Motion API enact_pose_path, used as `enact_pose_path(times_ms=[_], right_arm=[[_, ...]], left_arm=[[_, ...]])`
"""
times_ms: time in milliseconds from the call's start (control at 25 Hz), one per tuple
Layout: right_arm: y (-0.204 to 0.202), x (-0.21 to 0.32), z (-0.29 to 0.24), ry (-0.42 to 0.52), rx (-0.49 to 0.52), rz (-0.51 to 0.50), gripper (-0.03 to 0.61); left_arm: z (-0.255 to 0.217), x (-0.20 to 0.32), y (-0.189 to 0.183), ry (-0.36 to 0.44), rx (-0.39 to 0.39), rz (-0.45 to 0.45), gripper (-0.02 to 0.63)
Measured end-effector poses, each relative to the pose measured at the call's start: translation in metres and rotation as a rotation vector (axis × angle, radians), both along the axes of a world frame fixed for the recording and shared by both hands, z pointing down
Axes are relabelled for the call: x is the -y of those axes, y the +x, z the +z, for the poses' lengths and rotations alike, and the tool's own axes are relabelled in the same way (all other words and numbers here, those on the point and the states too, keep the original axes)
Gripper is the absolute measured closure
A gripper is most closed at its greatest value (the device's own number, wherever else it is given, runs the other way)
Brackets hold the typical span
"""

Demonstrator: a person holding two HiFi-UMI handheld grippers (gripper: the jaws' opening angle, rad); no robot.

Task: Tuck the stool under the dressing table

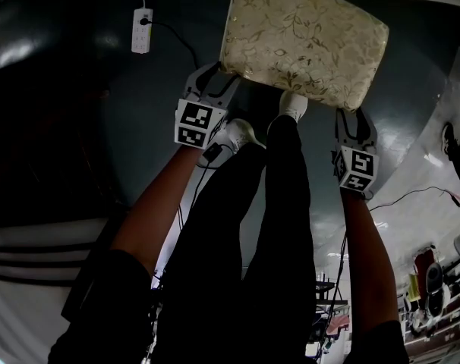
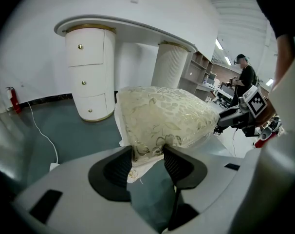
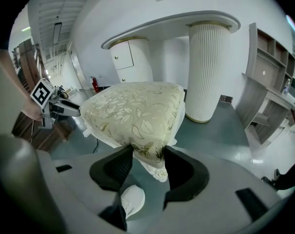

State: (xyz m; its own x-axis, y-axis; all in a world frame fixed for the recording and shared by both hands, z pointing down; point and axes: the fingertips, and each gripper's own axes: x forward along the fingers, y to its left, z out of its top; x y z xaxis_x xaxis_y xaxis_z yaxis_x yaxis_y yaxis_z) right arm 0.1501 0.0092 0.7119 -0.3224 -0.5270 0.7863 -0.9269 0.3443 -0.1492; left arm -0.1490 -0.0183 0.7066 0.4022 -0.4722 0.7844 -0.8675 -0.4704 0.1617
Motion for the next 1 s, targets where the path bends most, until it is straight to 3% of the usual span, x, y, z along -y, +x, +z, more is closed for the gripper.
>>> enact_pose_path(times_ms=[400, 600, 760, 1000], right_arm=[[0.001, 0.013, -0.02, 0.047, -0.011, -0.029, 0.351], [0.004, 0.013, -0.022, 0.043, 0.004, -0.067, 0.351], [0.006, 0.009, -0.006, 0.016, 0.0, -0.057, 0.351], [0.008, 0.008, -0.001, 0.053, 0.006, -0.086, 0.35]], left_arm=[[-0.017, -0.004, 0.002, 0.009, -0.002, 0.006, 0.396], [-0.022, -0.005, 0.005, -0.01, 0.034, -0.054, 0.397], [-0.006, -0.004, 0.006, -0.017, 0.061, -0.071, 0.402], [0.002, -0.009, 0.009, -0.016, 0.071, -0.047, 0.402]])
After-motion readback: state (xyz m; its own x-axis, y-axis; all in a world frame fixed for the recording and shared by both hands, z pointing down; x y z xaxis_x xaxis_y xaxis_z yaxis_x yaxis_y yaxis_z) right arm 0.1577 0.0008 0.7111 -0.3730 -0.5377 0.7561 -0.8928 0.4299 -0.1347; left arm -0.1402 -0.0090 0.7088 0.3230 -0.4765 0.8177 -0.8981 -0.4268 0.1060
